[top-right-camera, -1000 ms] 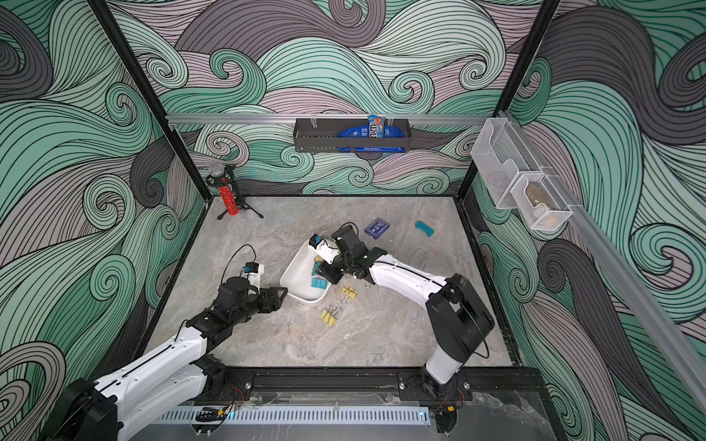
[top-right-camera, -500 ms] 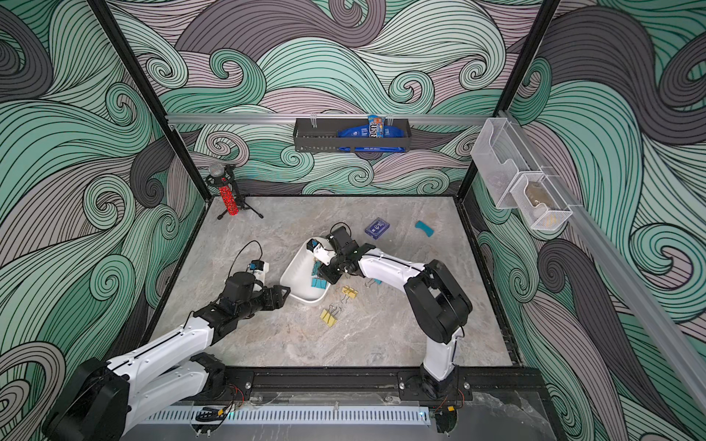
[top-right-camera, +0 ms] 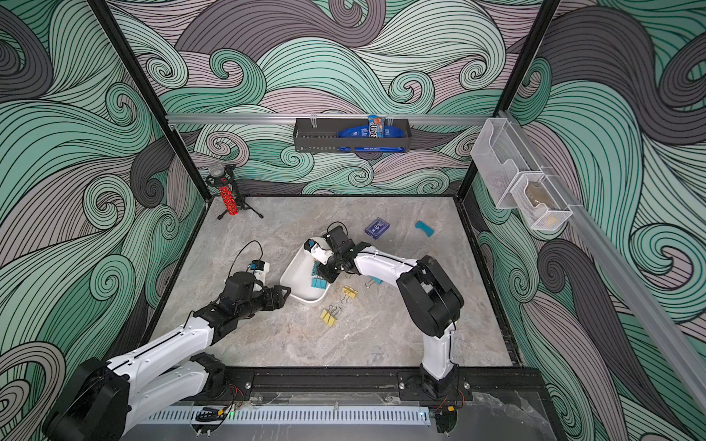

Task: Take out the binder clips from the storage box
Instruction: Pick up the binder clip from the storage box.

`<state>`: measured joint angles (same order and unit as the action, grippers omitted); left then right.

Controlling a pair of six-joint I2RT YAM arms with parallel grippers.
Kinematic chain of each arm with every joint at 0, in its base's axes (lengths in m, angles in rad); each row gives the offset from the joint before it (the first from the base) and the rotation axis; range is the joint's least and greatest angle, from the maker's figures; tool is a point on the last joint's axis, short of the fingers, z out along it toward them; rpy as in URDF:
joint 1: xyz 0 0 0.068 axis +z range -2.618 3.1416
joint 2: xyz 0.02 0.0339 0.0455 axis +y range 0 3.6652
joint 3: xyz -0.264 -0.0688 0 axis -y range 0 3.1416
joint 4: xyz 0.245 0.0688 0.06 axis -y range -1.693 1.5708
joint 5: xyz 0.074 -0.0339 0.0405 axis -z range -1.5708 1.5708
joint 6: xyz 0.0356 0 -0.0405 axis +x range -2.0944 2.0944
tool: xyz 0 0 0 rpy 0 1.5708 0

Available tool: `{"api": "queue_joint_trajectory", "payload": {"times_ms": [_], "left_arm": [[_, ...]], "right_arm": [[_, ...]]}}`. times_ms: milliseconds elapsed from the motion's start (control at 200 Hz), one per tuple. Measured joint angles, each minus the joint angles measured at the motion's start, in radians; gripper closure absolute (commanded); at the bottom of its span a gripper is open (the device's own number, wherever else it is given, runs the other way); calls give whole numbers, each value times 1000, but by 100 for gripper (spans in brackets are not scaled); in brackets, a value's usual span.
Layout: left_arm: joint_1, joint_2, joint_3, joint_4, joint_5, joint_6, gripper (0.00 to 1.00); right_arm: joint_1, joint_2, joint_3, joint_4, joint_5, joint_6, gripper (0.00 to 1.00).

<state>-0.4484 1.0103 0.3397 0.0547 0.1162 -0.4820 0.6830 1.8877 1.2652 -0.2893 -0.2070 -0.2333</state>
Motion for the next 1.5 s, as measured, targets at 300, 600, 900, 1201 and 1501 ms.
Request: {"api": "queue_joint_trajectory", "payload": {"times_ms": [300, 600, 900, 1201, 1501], "left_arm": [[0, 0, 0, 0, 1, 0, 27], [0, 0, 0, 0, 1, 0, 27], [0, -1, 0, 0, 1, -1, 27], [0, -29, 0, 0, 1, -1, 27], [0, -40, -2, -2, 1, -1, 27]], "right_arm": [[0, 14, 0, 0, -1, -9, 78], [0, 14, 0, 0, -17, -26, 92], [0, 4, 0, -1, -64, -34, 100], [0, -75, 0, -3, -115, -33, 100], [-3, -195, -10, -2, -119, -17, 100]]}}
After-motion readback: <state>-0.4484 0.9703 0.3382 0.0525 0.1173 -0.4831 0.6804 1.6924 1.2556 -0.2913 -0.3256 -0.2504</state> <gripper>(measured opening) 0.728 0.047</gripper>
